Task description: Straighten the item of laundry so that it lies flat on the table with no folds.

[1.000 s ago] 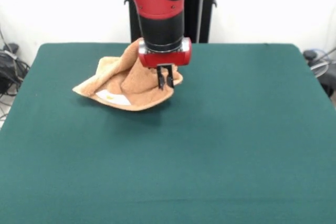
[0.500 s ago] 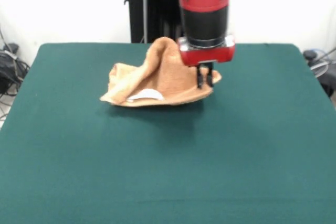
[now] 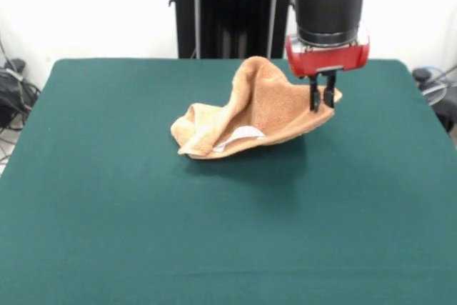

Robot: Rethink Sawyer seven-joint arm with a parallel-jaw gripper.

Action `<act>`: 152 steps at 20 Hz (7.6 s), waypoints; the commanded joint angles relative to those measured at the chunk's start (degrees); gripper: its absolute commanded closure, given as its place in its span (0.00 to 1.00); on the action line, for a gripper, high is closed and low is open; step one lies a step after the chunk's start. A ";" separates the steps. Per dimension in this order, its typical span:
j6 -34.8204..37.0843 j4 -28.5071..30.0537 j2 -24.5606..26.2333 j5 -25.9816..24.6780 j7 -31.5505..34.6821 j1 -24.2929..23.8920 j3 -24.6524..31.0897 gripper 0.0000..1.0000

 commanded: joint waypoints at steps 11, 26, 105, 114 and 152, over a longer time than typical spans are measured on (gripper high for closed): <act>-1.43 7.78 -2.30 9.73 15.83 2.71 -1.26 1.00; -6.19 6.11 1.22 9.14 12.51 1.26 0.16 0.00; -10.46 4.83 10.00 -4.45 6.04 -12.52 2.67 1.00; -22.31 10.56 7.19 -4.62 12.55 -9.89 0.29 1.00; -26.88 22.44 2.32 1.08 12.98 -8.36 0.42 1.00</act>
